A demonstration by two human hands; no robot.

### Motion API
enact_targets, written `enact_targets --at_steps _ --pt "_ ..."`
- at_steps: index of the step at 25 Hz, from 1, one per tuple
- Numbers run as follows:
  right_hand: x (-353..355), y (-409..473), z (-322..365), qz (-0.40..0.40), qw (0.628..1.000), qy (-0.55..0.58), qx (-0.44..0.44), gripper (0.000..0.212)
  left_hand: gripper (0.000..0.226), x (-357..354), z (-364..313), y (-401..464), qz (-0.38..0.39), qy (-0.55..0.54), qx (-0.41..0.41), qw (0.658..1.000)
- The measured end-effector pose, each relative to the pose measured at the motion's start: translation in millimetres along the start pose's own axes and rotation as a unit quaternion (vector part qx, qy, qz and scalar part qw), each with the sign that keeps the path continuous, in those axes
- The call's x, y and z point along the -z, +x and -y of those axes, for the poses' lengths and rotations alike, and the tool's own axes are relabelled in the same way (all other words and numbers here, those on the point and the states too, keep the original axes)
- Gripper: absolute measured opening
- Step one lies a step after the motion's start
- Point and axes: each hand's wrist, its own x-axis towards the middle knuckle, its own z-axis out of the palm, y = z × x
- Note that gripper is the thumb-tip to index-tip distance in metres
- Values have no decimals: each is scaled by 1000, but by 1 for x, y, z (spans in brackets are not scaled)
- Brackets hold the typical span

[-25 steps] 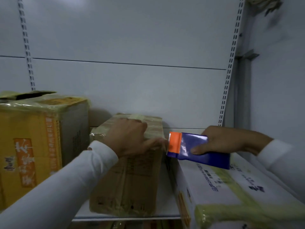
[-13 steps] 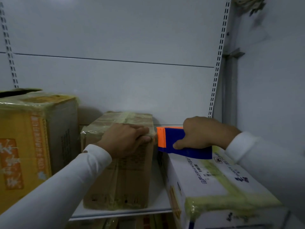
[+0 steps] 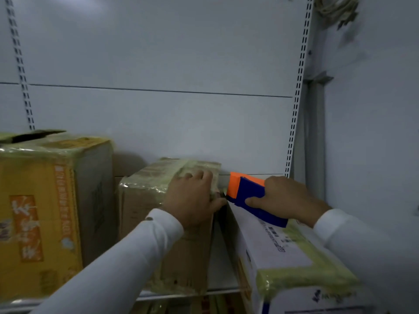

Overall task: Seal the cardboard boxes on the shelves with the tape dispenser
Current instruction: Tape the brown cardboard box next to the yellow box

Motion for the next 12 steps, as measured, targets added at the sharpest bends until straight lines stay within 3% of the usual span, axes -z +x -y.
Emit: enact_targets --at_steps 4,9,12 --pt "0 -10 -20 27 992 120 6 50 39 -5 6 -10 -39 13 -23 999" --pt "27 -12 -34 -9 978 209 20 57 45 18 59 -26 -24 -133 -159 978" --pt "45 -11 -45 -10 964 265 18 56 47 23 101 -45 26 -186 -152 970"
